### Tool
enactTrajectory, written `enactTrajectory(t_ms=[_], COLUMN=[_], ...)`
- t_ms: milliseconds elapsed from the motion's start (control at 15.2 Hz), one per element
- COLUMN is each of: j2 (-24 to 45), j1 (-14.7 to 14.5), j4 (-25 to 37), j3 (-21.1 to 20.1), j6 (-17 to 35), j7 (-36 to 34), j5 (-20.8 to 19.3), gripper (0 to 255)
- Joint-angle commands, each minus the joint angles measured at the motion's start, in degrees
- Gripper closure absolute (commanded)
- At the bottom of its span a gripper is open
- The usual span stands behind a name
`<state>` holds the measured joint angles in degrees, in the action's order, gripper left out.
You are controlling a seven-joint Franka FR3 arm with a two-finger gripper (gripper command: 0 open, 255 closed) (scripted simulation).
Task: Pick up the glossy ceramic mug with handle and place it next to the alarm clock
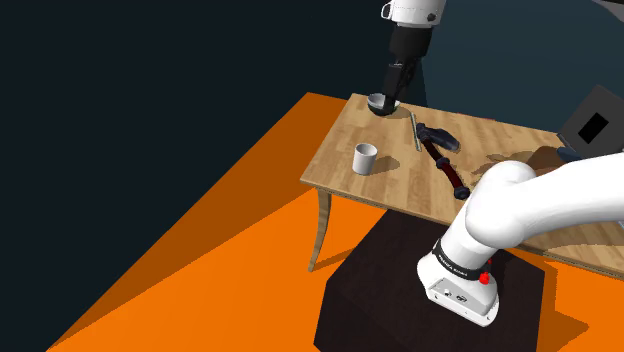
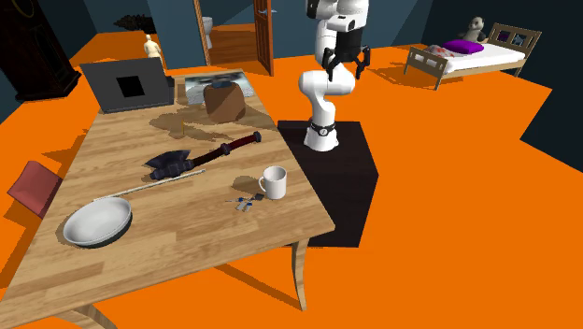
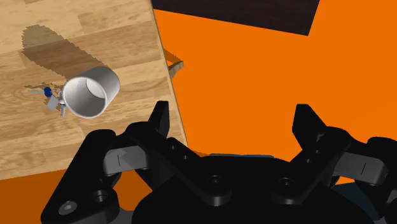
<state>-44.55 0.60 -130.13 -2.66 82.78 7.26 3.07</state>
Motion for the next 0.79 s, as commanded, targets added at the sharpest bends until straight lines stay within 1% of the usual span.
enactTrajectory(t_ms=[0,396,726], j2=[0.00,3.23,8.14], j1=[0.00,1.66,3.24], j4=[0.00,-7.34,-11.56], j3=[0.00,2.71,5.13], j6=[0.00,10.54,19.81], j7=[0.00,3.36,5.80], j5=[0.00,-3.26,-5.89], gripper=[0,0,0])
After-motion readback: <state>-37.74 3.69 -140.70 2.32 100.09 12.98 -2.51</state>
